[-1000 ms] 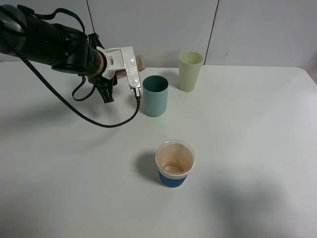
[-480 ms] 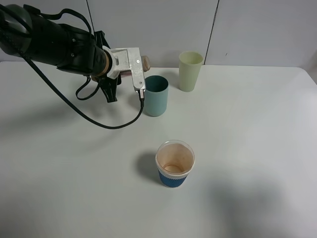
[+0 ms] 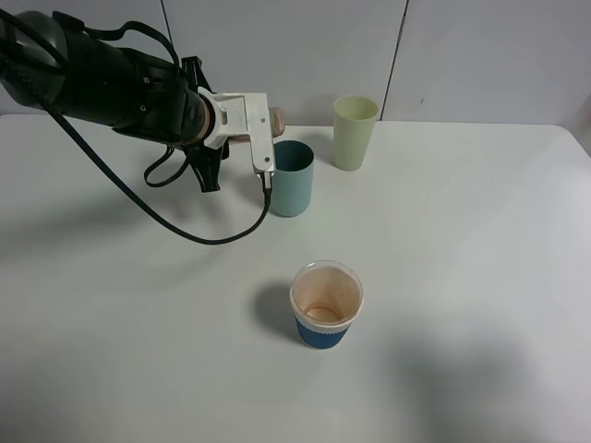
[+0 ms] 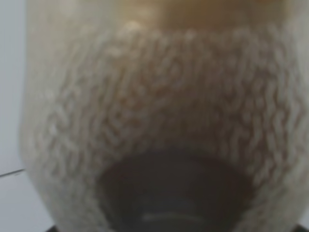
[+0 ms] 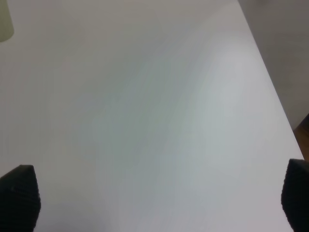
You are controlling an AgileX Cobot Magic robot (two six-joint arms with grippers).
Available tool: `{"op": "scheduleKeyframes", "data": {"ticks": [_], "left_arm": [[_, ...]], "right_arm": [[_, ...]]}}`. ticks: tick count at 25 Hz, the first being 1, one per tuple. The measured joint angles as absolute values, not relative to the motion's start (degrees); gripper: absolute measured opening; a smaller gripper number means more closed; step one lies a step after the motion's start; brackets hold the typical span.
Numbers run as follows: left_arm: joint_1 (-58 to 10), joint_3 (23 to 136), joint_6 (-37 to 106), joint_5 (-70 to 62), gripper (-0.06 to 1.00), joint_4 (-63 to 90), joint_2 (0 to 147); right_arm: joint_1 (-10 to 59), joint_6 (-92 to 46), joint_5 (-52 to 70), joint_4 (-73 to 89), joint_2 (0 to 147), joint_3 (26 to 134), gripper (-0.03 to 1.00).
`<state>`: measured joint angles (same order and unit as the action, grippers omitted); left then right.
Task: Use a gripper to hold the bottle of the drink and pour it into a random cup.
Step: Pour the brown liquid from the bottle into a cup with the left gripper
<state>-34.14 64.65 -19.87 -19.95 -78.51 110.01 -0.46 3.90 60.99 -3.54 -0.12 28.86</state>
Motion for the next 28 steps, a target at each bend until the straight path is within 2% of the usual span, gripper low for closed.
{"op": "scheduleKeyframes", "data": {"ticks": [28], "left_arm": [[-34.6, 64.6, -19.9, -21.7, 0.34, -82.4, 110.1]], "right_arm": [[-0.5, 3.9, 61.0, -3.5, -0.1, 28.9, 1.0]]}}
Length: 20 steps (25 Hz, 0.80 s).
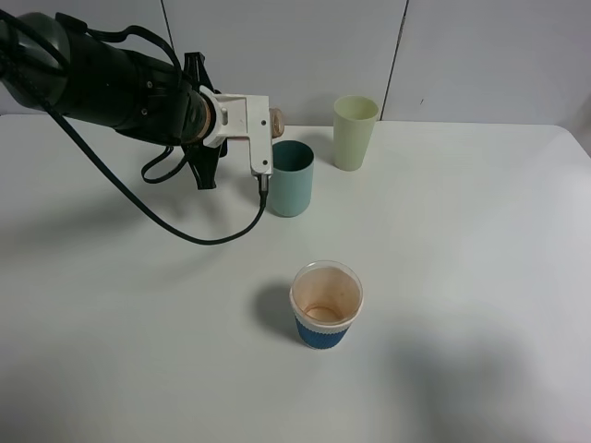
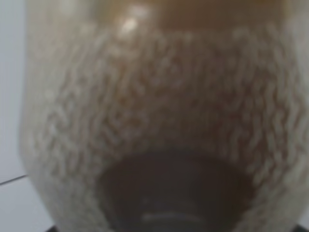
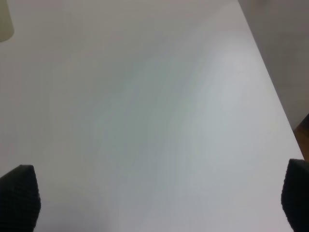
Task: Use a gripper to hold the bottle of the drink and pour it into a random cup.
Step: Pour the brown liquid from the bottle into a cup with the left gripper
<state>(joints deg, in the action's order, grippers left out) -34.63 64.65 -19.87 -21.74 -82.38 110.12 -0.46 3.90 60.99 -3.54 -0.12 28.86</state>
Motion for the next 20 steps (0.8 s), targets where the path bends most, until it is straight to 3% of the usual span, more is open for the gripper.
{"op": "scheduleKeyframes", "data": {"ticks": [20], "left_arm": [[-34.6, 64.6, -17.1, -22.2, 0.34, -84.0, 110.1]], "right_arm": [[-0.5, 3.9, 61.0, -3.5, -0.1, 28.9, 1.0]]}}
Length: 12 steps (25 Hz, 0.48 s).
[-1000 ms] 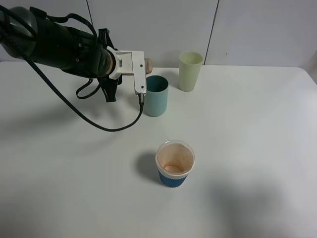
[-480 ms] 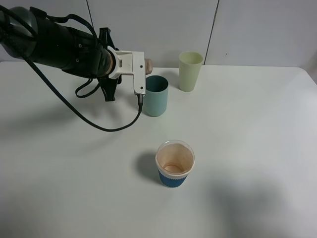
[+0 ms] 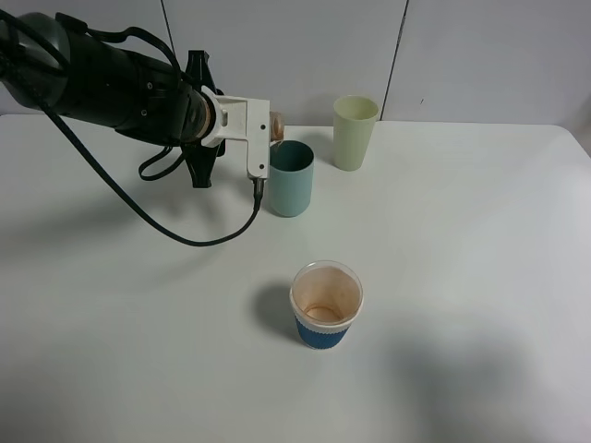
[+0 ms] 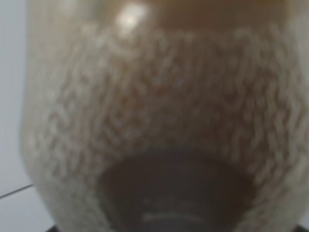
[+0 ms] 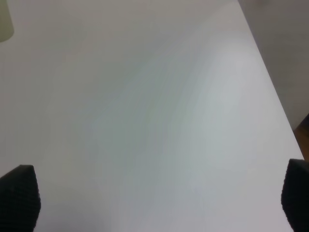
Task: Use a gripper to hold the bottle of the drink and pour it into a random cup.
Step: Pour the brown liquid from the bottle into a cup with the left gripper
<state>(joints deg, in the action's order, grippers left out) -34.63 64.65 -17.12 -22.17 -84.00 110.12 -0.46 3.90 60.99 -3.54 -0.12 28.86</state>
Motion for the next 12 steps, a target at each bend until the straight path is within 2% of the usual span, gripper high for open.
{"op": "scheduleKeyframes", "data": {"ticks": [12], "left_arm": [[-34.6, 64.6, -16.9, -23.2, 0.34, -85.9, 110.1]], "right_arm": [[-0.5, 3.9, 61.0, -3.5, -0.1, 28.9, 1.0]]}}
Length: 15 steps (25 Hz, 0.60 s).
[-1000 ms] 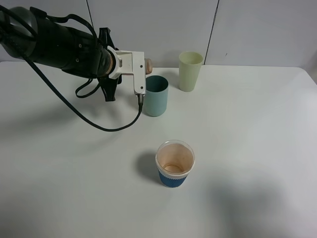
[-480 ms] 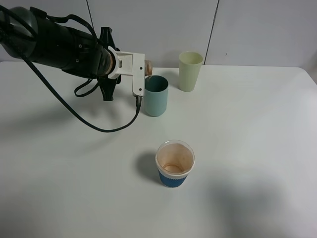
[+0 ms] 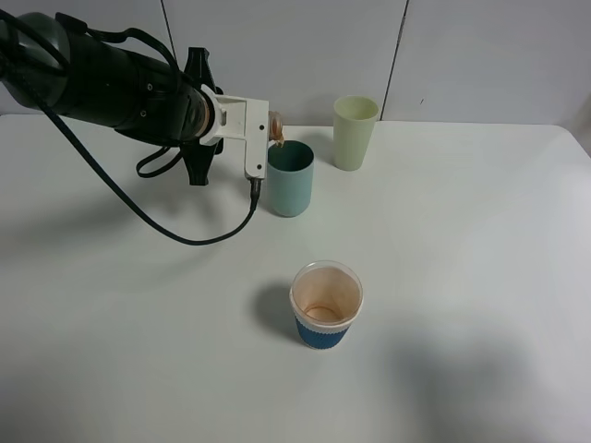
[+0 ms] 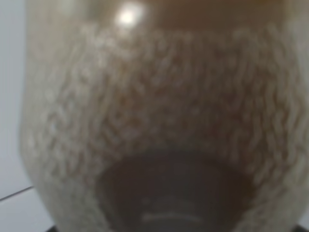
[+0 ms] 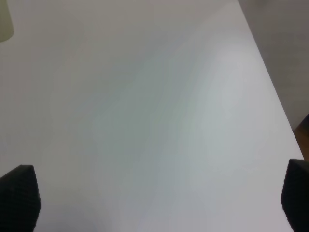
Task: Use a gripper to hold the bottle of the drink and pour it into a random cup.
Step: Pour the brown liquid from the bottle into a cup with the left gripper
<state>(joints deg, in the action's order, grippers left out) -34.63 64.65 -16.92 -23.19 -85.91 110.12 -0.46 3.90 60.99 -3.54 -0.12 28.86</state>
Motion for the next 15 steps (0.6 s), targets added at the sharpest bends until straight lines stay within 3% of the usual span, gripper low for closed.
{"op": "scheduleKeyframes", "data": {"ticks": [15], "left_arm": [[-35.3, 64.6, -16.8, -23.6, 0.34, -87.8, 110.1]], "right_arm": [[-0.5, 3.9, 61.0, -3.5, -0.1, 28.9, 1.0]]}}
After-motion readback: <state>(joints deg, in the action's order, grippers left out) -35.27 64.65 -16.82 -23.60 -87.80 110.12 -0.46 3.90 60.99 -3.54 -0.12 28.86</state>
